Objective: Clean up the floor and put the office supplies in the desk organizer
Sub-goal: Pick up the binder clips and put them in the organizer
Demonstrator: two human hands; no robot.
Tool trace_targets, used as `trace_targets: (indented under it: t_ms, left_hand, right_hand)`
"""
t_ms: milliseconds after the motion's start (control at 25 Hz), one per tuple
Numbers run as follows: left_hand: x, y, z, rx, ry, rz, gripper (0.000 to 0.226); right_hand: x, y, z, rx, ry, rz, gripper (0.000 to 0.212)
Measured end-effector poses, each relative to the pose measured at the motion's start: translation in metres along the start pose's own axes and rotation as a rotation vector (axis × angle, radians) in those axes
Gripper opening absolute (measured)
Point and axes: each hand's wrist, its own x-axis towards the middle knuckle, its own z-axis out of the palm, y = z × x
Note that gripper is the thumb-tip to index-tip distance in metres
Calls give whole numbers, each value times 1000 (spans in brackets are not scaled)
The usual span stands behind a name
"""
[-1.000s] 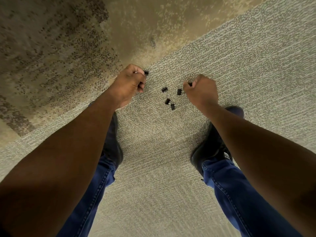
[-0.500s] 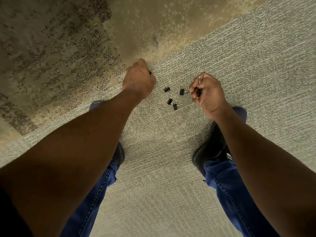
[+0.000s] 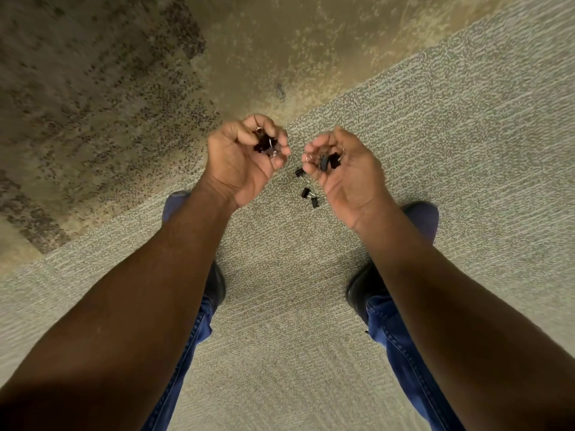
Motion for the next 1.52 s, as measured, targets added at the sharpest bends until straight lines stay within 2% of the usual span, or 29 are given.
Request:
trace_targets:
  t_ms: [80,160,240,320,400,480,560,640,720,800,840,1120,1160,1240,1280,1320,1360,1400,1440,1480,1520]
  left_hand:
    - [4,5,13,-86,-5,44,22]
    - [11,10,25,-121,13,71,35]
    - [15,16,34,-121,5,61,42]
    - [16,21,36,-73,5,24,40]
    - [15,22,33,-15,52,-22,32]
    - [13,19,24,-39,109,-128,30]
    - [12,14,10,-122,180,-242,32]
    - [9,8,-6,-227,249,-311,32]
    - [6,1,-17,-299,292,-359,32]
    - [4,-4,-25,-327,293,-389,32]
    - [3,-5,-28,-329,286,-399,32]
    - [5,-2,-29,-334,298,-393,33]
    - [6,-1,-30,-336,299,-391,33]
    - [7,1,-30,-292,316,-384,34]
    - [7,0,-30,-224,331,-380,34]
    - [7,-2,-28,-103,356,-373,34]
    - [7,-5,-26,94,378,-352,33]
    - [6,-10,-23,389,385,-307,32]
    - [6,-16,-22,766,358,-224,32]
    - [6,-24,-23,1168,280,-102,31]
    - [7,-32,-22,1494,161,23,28]
  right_hand:
    - [-13,-6,28,-130,67,-223,19]
    - [-25,-8,57,-302,54,-397,21]
    - [-33,-2,77,-502,-5,-455,35]
    - [-34,7,83,-717,-3,-514,41]
    - [-31,10,75,-800,87,-667,37]
    - [-20,11,52,-778,251,-824,26]
    - [-5,15,18,-831,414,-777,19]
    - [11,22,-20,-1076,443,-532,17]
    - [22,35,-51,-1423,285,-337,23]
    - [29,47,-65,-1655,69,-271,37]
    - [31,51,-68,-1713,17,-279,42]
    - [39,55,-64,-1885,-55,-395,33]
    - [38,55,-64,-1805,-6,-390,29]
    - [34,58,-63,-1430,144,-309,15]
    - [32,59,-63,-1161,179,-213,7]
    - [29,60,-63,-841,191,-93,11]
    - [26,61,-63,-539,202,32,19]
    - [22,64,-64,-374,199,112,23]
    - [18,67,-66,-370,187,147,24]
    - [15,71,-66,-549,165,103,22]
    - [14,77,-68,-899,132,1,15]
